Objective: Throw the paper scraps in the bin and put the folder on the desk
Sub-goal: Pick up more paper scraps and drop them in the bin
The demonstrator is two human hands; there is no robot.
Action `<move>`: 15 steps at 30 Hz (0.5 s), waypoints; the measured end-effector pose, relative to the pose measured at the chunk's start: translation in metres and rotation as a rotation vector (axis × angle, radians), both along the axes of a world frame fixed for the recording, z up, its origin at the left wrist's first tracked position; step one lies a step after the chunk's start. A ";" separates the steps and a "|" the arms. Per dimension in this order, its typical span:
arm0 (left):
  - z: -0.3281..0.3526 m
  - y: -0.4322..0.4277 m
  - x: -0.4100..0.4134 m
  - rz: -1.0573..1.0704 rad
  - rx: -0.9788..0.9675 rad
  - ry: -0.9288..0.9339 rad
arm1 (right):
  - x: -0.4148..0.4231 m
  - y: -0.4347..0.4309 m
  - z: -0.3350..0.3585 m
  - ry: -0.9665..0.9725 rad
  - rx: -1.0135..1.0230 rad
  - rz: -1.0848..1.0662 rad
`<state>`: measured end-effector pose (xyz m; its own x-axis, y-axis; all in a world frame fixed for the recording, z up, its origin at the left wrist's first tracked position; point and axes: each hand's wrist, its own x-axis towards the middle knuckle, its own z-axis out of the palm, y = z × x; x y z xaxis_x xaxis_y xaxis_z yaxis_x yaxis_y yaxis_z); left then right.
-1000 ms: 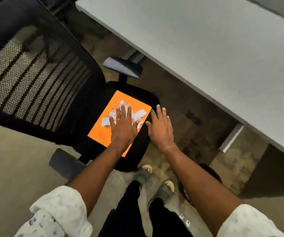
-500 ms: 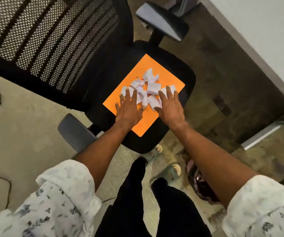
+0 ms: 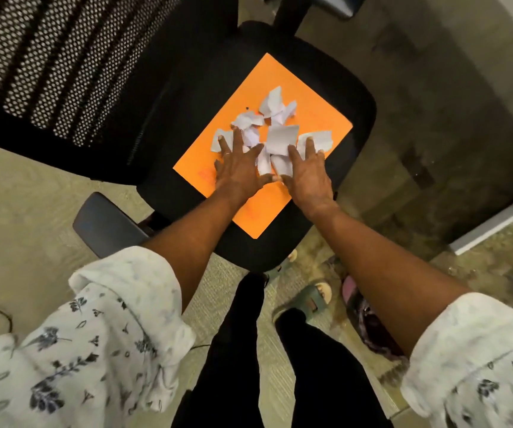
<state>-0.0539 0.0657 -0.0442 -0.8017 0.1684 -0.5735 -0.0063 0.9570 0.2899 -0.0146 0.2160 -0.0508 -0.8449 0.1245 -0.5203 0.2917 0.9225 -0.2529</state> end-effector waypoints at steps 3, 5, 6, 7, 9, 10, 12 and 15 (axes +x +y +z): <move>-0.010 0.000 0.009 0.084 0.078 -0.018 | 0.006 -0.003 -0.008 0.024 0.012 -0.016; -0.015 -0.003 0.016 0.130 0.113 0.010 | 0.009 -0.006 -0.011 0.053 0.018 -0.019; -0.016 -0.005 0.019 0.136 0.113 0.034 | 0.009 -0.008 -0.012 0.069 0.022 -0.023; -0.017 -0.007 0.020 0.132 0.109 0.059 | 0.010 -0.010 -0.013 0.084 0.028 -0.027; -0.018 -0.009 0.020 0.116 0.101 0.103 | 0.010 -0.013 -0.015 0.113 0.042 -0.031; -0.018 -0.011 0.019 0.113 0.096 0.121 | 0.009 -0.015 -0.015 0.129 0.043 -0.033; -0.017 -0.015 0.018 0.115 0.094 0.156 | 0.009 -0.018 -0.015 0.156 0.040 -0.036; -0.016 -0.023 0.017 0.117 0.087 0.229 | 0.009 -0.022 -0.014 0.202 0.024 -0.045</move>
<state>-0.0371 0.0431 -0.0601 -0.9257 0.1080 -0.3625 -0.0399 0.9251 0.3776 -0.0052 0.1938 -0.0652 -0.9249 0.1750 -0.3375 0.2785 0.9162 -0.2882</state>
